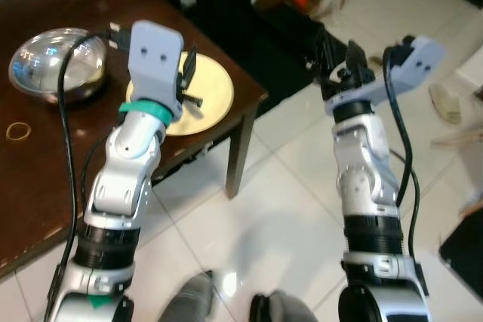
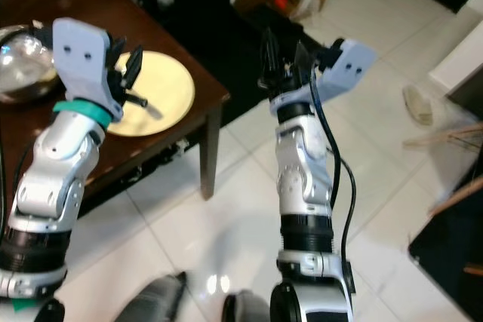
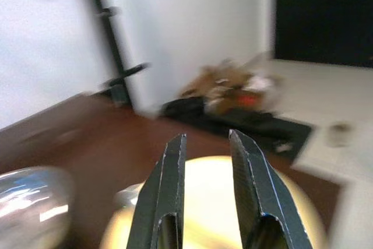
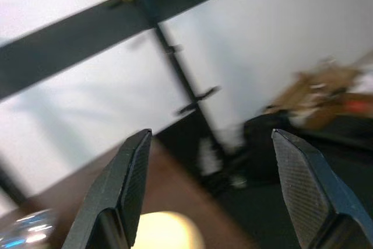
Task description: Setting the table
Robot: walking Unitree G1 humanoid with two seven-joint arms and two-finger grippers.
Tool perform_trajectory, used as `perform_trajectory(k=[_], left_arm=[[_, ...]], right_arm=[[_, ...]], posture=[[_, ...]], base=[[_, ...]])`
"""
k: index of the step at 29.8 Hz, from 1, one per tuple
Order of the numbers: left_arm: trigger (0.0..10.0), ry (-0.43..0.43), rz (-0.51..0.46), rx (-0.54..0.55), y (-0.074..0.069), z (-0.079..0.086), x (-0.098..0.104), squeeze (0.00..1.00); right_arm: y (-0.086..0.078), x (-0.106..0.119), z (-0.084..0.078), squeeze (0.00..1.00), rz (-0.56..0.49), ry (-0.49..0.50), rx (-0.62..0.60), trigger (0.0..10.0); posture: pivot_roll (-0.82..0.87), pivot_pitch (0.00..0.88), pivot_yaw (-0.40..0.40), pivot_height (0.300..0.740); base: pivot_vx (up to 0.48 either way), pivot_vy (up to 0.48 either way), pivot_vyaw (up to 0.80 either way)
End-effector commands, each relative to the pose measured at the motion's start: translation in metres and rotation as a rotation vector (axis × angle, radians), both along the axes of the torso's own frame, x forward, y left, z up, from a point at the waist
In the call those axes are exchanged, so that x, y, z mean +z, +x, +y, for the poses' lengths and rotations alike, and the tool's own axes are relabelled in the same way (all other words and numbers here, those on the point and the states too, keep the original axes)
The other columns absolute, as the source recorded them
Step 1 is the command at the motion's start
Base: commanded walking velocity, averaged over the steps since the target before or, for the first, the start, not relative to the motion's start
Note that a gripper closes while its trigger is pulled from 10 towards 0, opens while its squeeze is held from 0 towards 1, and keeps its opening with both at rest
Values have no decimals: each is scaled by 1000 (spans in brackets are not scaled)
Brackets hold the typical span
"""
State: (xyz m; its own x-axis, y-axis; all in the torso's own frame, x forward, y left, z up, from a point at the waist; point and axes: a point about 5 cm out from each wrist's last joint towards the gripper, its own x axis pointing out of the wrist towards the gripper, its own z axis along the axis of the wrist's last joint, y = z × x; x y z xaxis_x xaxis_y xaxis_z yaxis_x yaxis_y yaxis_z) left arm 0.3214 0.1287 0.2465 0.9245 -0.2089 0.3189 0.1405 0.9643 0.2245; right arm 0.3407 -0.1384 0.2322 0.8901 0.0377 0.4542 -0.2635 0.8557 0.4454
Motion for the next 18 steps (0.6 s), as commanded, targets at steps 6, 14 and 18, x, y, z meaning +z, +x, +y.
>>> perform_trajectory(k=[6, 14, 18], left_arm=[[10000, 10, 18, -9, 0, -5, -6, 0], [10000, 13, 20, -11, 0, -6, -6, 0], [10000, 14, 23, -10, 0, -6, -7, 0]], right_arm=[[-1, -4, -4, 0, 17, -7, -11, 10000], [-2, -5, -4, 0, 20, -10, -9, 10000], [-1, -5, -4, 0, 24, -9, -12, 10000]], posture=[[195, 83, 0, 740], [192, 84, -1, 740], [191, 86, -2, 740]], base=[[0, 0, 781], [0, 0, 781], [0, 0, 781]])
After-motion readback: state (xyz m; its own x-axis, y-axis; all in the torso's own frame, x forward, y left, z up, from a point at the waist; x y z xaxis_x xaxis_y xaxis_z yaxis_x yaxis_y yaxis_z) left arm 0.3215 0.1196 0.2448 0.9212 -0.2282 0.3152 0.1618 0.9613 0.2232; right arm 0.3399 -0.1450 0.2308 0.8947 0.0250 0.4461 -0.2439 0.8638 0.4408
